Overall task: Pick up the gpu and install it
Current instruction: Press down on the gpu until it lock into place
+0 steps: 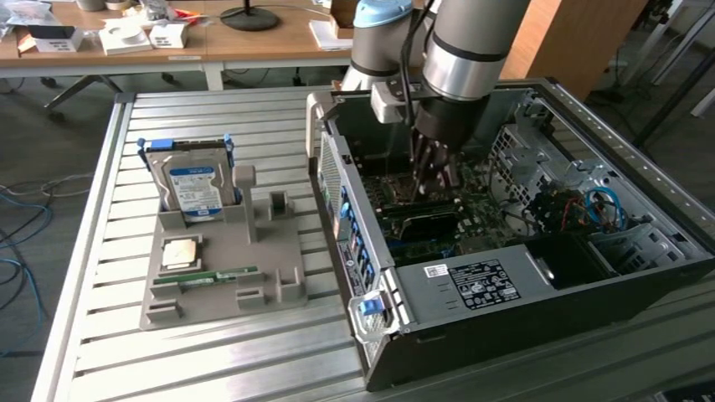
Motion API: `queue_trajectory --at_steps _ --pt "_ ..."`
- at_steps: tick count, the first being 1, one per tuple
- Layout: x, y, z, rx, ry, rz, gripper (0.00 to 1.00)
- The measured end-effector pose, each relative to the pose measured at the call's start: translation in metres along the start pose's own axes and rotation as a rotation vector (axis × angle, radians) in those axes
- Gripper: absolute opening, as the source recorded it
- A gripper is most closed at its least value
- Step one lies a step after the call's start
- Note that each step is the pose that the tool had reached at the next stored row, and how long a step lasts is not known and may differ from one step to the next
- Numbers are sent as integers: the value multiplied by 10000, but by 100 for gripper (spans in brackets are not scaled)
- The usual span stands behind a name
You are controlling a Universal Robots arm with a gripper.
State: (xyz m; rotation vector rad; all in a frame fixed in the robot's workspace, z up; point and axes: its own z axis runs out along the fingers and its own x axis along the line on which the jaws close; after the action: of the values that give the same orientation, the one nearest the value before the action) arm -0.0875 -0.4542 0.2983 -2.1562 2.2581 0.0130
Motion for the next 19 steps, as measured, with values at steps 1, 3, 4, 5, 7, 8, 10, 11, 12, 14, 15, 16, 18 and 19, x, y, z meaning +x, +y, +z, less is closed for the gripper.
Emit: queue_trajectory --at_steps 1,3,4,5,7,8,10,11,12,14,15,16,18,19 --pt "0 0 -14 1 0 1 11" --pt "-1 0 -45 0 -1 0 11" --pt "-1 0 -61 0 -1 0 11" --pt "-2 0 -77 0 -1 0 11" --pt "-2 -1 -109 0 0 1 11" --pt "-2 -1 -120 1 0 0 11" --pt "-3 -1 -140 1 0 0 11" --pt "-3 -1 -151 0 0 0 11" --pt "-3 -1 -161 0 0 0 11" --pt "-4 -1 -181 0 0 0 11" --pt "-4 -1 -183 0 -1 0 11" --pt "-4 -1 -182 1 -2 0 11" --pt "-4 -1 -183 1 -1 0 11" --pt "-4 -4 -183 0 0 -2 11"
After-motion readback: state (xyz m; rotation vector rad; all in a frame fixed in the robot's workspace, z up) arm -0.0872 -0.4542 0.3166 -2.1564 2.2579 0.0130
